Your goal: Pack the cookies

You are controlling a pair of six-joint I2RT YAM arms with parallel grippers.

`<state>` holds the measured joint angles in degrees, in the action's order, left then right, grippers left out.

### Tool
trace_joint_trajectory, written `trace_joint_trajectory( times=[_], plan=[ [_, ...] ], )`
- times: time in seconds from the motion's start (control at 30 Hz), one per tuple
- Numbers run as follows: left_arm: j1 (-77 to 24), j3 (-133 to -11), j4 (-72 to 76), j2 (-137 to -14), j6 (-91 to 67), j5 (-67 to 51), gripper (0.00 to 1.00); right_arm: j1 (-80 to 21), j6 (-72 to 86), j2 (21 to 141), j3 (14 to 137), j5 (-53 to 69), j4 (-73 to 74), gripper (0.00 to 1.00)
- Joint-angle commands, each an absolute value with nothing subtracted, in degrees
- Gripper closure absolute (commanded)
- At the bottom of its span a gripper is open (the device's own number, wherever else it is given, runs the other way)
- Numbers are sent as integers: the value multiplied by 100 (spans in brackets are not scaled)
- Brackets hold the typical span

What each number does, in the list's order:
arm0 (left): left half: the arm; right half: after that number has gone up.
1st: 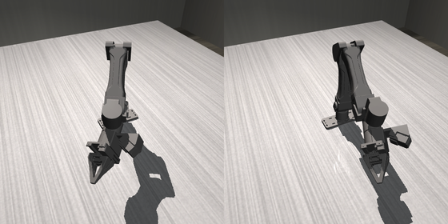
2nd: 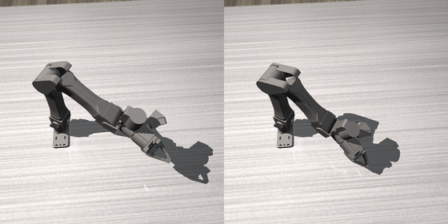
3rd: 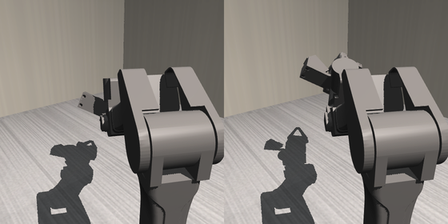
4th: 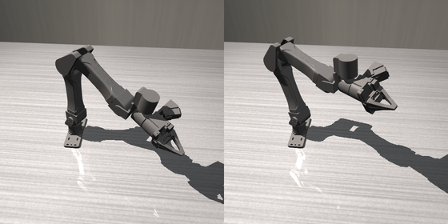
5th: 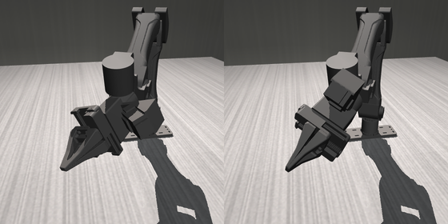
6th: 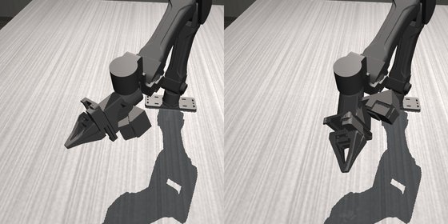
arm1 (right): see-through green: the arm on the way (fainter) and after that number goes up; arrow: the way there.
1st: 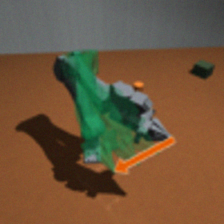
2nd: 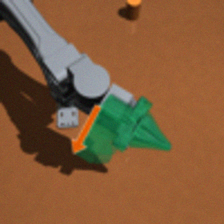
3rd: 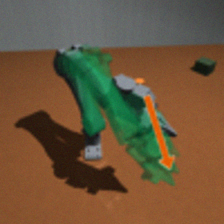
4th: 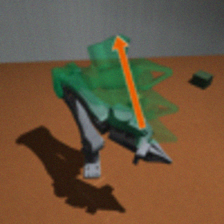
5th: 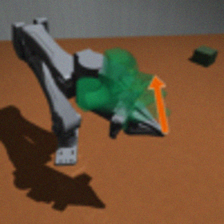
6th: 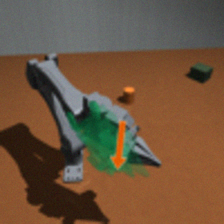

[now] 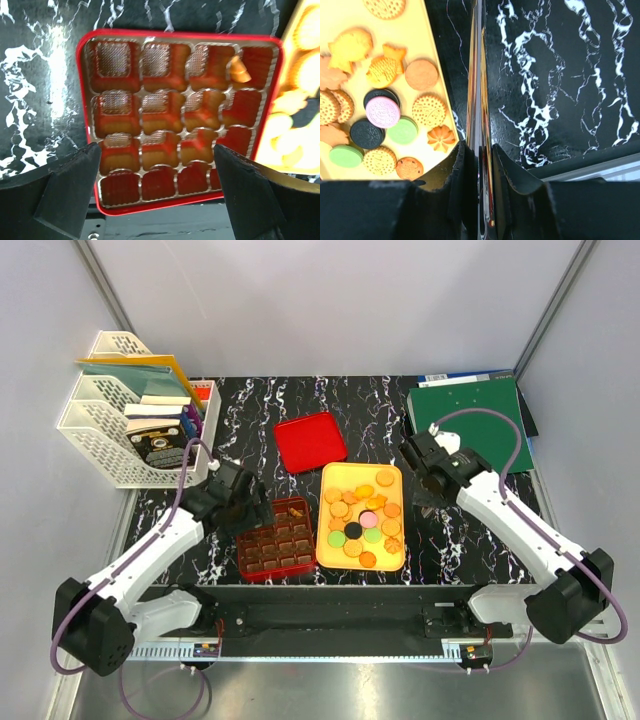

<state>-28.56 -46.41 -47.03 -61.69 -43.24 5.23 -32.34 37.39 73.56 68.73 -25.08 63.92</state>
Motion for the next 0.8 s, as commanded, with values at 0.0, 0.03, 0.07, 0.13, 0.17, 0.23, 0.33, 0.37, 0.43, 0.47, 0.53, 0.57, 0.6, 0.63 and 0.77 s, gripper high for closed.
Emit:
trace_joint_trajectory(
  times=[0.0,0.03,0.07,0.13,0.17,0.23,0.33,0.37,0.43,0.47,0.53,0.57,0.6,0.63,0.77],
  plan=[
    [-2865,-4456,-4685,-6284,-4105,677,1,-3217,3964,7207,6724,-2373,6038,100],
    [-2865,-4395,-4650,-6319,-4104,694,1,-3217,3973,7216,6663,-2417,5995,100],
    [-2865,-4377,-4632,-6363,-4104,712,1,-3199,3973,7216,6636,-2443,5994,100],
    [-2865,-4464,-4606,-6433,-4122,703,1,-3121,3981,7251,6540,-2513,5977,100],
    [-2857,-4517,-4588,-6434,-4122,677,1,-2937,3938,7260,6513,-2488,5968,100],
    [-2865,-4718,-4527,-6320,-4122,624,1,-2717,3885,7260,6417,-2374,5898,100],
    [-2865,-5026,-4430,-6206,-4087,510,1,-2225,3727,7347,6407,-2294,5792,100],
    [-2865,-5106,-4430,-6188,-4070,484,1,-2111,3622,7391,6433,-2303,5766,100],
    [-2865,-5299,-4421,-6205,-4026,466,1,-1916,3499,7567,6617,-2381,5713,100],
    [-2865,-5343,-4421,-6214,-4008,431,1,-1864,3359,7646,6696,-2425,5713,100],
    [-2865,-5388,-4430,-6214,-3982,387,1,-1697,3226,7918,6864,-2356,5722,96],
    [-2865,-5388,-4421,-6214,-3981,361,1,-1644,3130,8015,6882,-2303,5730,94],
    [-2865,-5379,-4421,-6196,-3981,360,1,-1583,3112,8164,6856,-2129,5730,90],
    [-2857,-5344,-4421,-6188,-3973,352,1,-1469,3094,8226,6821,-2049,5739,82],
    [-2865,-5230,-4412,-6100,-3964,343,1,-1222,3172,8350,6496,-1714,5687,64]
  ],
)
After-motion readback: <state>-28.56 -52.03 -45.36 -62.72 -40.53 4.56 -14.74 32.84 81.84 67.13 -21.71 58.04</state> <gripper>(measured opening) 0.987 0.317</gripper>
